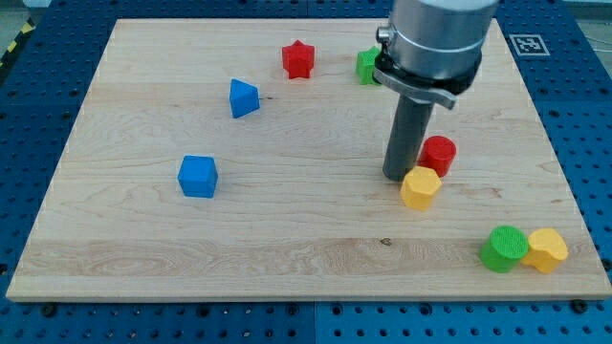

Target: Push the yellow hexagon to the top left of the green circle

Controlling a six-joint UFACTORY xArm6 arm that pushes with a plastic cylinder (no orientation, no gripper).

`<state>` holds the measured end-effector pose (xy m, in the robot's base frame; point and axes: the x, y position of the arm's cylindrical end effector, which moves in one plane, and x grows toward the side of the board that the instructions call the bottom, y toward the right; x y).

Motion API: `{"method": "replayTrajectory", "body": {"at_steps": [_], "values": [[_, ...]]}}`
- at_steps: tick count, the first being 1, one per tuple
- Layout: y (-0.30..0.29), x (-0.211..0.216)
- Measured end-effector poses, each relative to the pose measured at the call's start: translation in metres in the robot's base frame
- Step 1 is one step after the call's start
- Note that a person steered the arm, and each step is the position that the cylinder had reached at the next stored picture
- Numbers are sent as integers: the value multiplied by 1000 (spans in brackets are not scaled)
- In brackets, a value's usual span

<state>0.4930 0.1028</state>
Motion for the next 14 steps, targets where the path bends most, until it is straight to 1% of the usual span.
{"method": "replayTrajectory", "body": {"at_steps": [3,4,6,8,10,12,13,14], "values": [[21,66],[23,78],[27,77],[45,72],[59,88],[18,84],[1,56],[-1,24]]}}
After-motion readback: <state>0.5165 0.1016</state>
